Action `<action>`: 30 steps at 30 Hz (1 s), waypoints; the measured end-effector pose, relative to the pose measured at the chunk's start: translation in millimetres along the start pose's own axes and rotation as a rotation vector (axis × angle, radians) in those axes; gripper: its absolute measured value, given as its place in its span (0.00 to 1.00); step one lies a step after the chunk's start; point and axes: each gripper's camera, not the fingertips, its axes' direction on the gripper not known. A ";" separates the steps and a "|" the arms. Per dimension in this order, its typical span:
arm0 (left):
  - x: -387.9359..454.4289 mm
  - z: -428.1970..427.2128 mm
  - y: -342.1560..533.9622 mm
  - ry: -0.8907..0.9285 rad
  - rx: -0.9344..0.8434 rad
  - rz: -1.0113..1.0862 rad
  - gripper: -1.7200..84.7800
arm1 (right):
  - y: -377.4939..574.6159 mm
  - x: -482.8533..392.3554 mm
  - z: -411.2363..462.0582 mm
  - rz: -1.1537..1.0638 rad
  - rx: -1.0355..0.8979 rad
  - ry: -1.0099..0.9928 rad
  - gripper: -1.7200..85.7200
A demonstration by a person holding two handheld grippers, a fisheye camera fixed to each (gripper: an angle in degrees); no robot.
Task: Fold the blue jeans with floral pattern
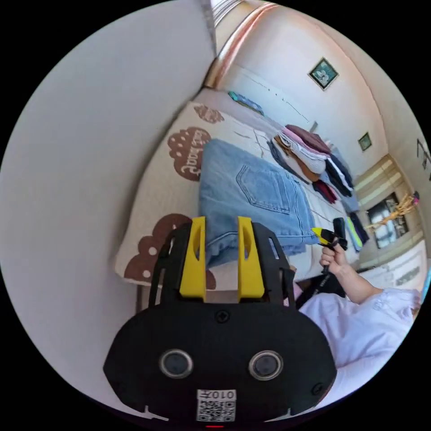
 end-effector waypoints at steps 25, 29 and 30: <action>447.0 96.3 140.5 -0.298 0.405 0.560 0.02 | 233.4 -105.4 -145.6 -0.486 0.721 0.918 0.08; 581.0 95.8 174.9 -0.313 0.501 0.781 0.02 | 299.7 -94.7 -175.0 -0.353 0.771 1.177 0.06; 599.7 99.0 178.3 -0.285 0.510 0.808 0.02 | 318.7 -93.9 -183.4 -0.302 0.782 1.249 0.06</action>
